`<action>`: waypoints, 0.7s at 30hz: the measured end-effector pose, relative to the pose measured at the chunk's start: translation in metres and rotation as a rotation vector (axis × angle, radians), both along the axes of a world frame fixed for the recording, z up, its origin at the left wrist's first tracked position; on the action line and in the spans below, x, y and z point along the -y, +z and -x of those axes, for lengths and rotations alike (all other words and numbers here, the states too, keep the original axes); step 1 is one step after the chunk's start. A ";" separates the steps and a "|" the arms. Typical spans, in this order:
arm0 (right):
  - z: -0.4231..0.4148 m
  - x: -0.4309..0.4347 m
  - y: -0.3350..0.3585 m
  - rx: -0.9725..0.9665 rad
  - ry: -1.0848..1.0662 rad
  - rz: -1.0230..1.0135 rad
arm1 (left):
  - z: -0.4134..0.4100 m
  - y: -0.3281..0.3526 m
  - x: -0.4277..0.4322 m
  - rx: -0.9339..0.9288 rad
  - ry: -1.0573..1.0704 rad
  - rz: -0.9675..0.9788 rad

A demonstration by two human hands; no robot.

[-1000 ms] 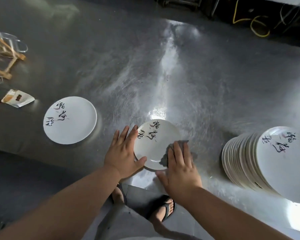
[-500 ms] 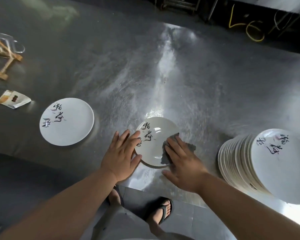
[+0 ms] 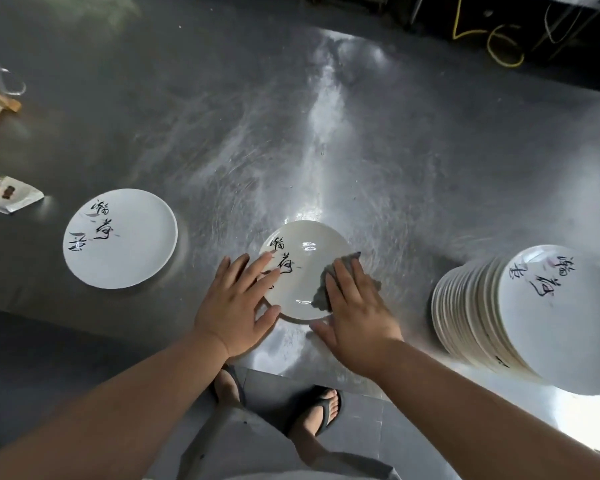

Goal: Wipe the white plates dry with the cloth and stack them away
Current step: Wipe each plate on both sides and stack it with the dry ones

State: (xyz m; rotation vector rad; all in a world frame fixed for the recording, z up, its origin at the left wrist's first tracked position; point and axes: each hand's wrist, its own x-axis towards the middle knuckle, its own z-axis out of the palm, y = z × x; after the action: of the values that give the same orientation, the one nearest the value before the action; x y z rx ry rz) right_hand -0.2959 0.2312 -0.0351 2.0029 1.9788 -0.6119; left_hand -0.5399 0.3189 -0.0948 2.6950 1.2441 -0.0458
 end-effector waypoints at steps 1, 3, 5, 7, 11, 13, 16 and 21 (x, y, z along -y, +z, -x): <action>0.001 -0.006 0.000 -0.004 -0.016 0.025 | 0.000 0.000 0.000 0.005 -0.004 -0.003; 0.000 -0.038 -0.002 0.028 -0.040 0.008 | -0.001 0.000 0.000 0.025 -0.017 -0.009; -0.003 -0.073 -0.006 0.083 -0.015 -0.004 | -0.001 0.000 0.000 0.050 -0.037 -0.023; 0.000 -0.083 -0.009 0.098 -0.006 0.007 | 0.000 0.002 0.001 0.079 -0.051 -0.041; 0.015 -0.021 -0.001 -0.076 0.021 0.010 | -0.001 -0.001 0.001 0.118 -0.055 -0.052; 0.006 0.010 0.000 -0.156 0.100 0.012 | -0.001 -0.005 -0.001 0.153 -0.045 -0.035; -0.020 -0.003 -0.007 -0.179 0.169 -0.073 | 0.000 -0.009 -0.001 0.179 -0.054 -0.055; -0.009 -0.040 -0.008 -0.078 -0.010 -0.060 | -0.001 -0.006 -0.001 0.221 -0.044 -0.089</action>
State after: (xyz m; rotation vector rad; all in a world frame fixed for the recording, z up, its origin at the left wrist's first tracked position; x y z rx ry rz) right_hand -0.2868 0.2711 -0.0427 2.0551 2.0564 -0.6495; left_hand -0.5385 0.3198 -0.1011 2.7114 1.1461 0.3000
